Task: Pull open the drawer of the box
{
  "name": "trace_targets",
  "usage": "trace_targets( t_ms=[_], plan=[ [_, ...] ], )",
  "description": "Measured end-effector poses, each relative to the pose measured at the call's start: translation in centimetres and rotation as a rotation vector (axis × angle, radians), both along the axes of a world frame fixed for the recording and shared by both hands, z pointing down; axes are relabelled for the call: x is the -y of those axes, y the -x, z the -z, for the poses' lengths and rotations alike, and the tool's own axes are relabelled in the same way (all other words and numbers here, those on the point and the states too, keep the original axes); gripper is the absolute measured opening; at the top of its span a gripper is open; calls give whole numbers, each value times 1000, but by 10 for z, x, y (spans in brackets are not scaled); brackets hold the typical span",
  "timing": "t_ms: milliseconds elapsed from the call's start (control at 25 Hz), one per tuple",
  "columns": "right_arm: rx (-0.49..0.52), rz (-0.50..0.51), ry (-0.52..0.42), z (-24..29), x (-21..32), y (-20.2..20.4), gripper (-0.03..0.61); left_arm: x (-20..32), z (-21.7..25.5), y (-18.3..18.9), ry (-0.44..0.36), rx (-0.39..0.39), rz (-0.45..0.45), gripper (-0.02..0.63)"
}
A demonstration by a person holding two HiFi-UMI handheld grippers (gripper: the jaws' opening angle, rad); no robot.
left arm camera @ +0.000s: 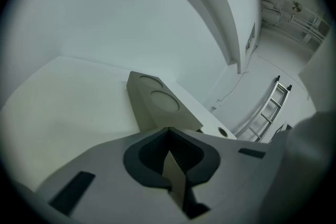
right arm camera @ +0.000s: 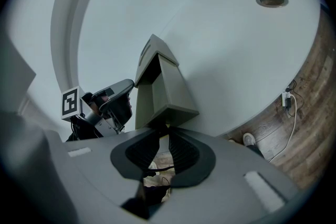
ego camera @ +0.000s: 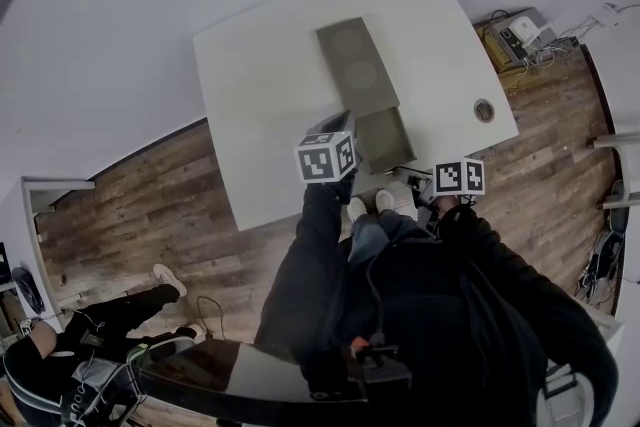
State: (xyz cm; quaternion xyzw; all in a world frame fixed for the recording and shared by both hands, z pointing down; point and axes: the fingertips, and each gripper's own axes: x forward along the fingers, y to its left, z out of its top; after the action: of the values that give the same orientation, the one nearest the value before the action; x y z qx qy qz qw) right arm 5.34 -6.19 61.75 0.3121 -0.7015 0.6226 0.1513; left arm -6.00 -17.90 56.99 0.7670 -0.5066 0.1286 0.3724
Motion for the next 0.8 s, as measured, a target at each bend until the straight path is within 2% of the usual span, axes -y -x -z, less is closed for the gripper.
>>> trace_targets(
  t_ms=[400,800],
  plan=[
    [5,7,1,-1,-8,-5,57,-2,0,-3,-7,28,-1,1],
    [6,11,6,0,-20,-8,57,-6,2,-3,-8,20,18,2]
  ],
)
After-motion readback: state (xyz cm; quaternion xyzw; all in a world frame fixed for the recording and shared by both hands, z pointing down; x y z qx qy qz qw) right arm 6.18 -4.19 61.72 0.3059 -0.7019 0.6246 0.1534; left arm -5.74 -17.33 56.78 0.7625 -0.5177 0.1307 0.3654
